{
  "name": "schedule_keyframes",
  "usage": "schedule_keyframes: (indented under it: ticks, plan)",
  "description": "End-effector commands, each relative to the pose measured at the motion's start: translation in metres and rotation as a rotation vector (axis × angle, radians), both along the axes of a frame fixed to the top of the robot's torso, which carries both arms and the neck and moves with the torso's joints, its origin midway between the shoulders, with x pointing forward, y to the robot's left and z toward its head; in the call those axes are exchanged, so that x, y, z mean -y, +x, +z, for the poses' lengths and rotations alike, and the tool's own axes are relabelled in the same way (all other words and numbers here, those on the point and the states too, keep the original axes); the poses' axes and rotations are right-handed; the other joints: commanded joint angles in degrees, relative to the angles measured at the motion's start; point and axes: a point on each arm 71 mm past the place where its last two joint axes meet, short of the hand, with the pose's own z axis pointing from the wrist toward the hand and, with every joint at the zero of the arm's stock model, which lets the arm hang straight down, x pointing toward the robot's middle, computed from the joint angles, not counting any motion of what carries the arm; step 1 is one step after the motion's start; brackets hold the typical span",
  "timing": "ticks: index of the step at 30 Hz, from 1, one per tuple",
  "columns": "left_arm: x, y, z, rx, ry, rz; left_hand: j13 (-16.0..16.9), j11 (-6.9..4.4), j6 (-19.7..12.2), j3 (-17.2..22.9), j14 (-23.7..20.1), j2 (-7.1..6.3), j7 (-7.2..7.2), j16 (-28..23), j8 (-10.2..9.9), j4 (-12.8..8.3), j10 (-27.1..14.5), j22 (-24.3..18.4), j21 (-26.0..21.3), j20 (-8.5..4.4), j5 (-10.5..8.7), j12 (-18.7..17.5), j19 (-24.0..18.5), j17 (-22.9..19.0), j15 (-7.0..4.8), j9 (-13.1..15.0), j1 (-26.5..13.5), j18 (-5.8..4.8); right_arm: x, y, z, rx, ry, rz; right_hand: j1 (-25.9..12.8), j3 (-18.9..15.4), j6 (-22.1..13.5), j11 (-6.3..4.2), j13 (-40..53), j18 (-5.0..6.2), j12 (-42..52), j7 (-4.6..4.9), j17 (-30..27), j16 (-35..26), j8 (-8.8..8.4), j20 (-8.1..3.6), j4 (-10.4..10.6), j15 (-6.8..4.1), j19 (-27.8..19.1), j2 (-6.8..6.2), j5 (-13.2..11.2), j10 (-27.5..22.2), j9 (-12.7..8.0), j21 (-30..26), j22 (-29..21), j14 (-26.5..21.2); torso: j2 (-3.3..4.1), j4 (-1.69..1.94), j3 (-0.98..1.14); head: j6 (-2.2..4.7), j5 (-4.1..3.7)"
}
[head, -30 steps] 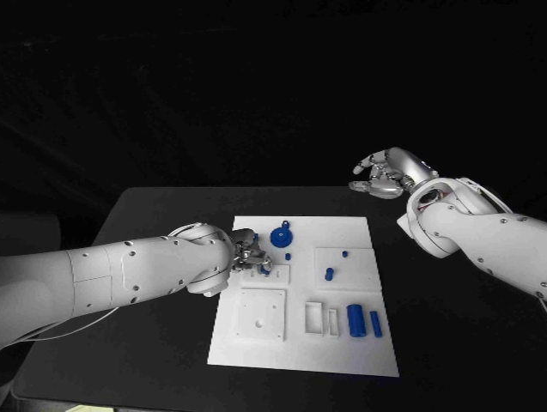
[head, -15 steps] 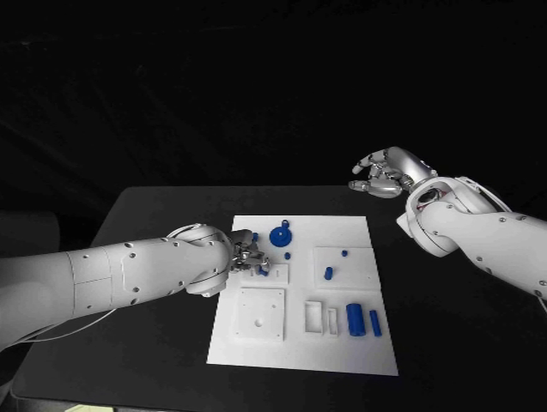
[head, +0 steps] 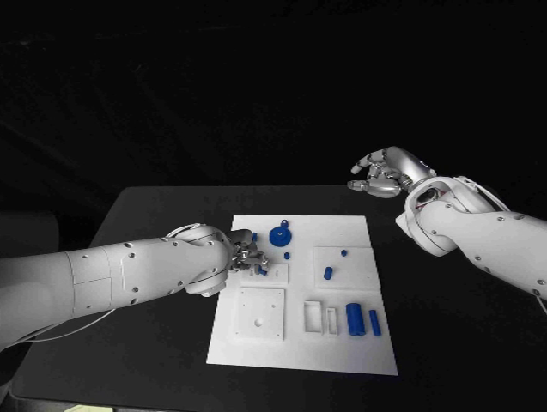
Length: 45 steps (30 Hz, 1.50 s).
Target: Assemble the parts on the task board
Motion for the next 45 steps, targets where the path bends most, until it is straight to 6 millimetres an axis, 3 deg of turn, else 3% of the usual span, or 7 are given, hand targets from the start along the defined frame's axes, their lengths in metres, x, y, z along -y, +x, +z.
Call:
schedule_keyframes:
  ticks: [1, 40, 45]
  plan:
    - [0.0046, -0.0025, -0.0014, -0.011, -0.008, -0.019, -0.1, -3.44, 8.9, 0.4, 3.9, 0.07, -7.04, 0.1, 0.0, 0.7, -3.3, 0.1, 0.3, -4.70, -0.14, 0.2, -0.3, -0.1, -4.45, 0.0, 0.7, 4.48, -0.0011, -0.0001, -0.0004, -0.008, -0.004, 0.008, 0.1, -0.2, -0.6, 0.03, -0.1, 5.75, 0.4, 1.05, 0.1, -0.4, 0.22, -0.32, -0.1, 0.19, -0.1, 0.62, 0.3, -0.5, 0.1, -0.3, 0.1, 0.0, -0.02, 0.01, -0.01, -0.02, 0.01]
    - [0.0057, -0.0033, -0.0038, -0.029, 0.031, -0.048, -0.6, -3.35, 8.7, 0.7, 3.8, -0.62, -6.95, 0.1, 0.0, 0.6, -3.3, 0.1, 0.3, -4.69, -0.53, 0.2, -0.5, -0.2, -4.33, -0.1, 1.8, 4.54, -0.0006, 0.0000, -0.0010, -0.016, -0.008, 0.008, 0.0, -0.3, -0.5, -0.01, -0.1, 5.75, 0.5, 1.02, 0.1, -0.4, 0.28, -0.35, 0.0, 0.15, -0.1, 0.68, 0.5, -0.5, 0.1, -0.4, 0.1, 0.1, 0.00, 0.05, 0.00, 0.02, -0.07]
    - [0.0059, -0.0030, -0.0037, -0.030, 0.023, -0.043, -0.8, -3.27, 8.6, 0.4, 3.7, -0.84, -6.88, 0.0, 0.0, 1.2, -3.3, 0.1, 0.3, -4.61, -1.53, 0.3, -0.6, -0.3, -4.23, -0.2, 2.0, 4.46, -0.0008, 0.0001, -0.0011, -0.017, -0.008, 0.008, 0.0, -0.3, -0.5, -0.01, -0.2, 5.75, 0.5, 1.01, 0.1, -0.4, 0.29, -0.36, 0.1, 0.15, 0.0, 0.70, 0.6, -0.5, 0.1, -0.4, 0.1, 0.1, -0.03, 0.00, 0.04, 0.06, -0.02]
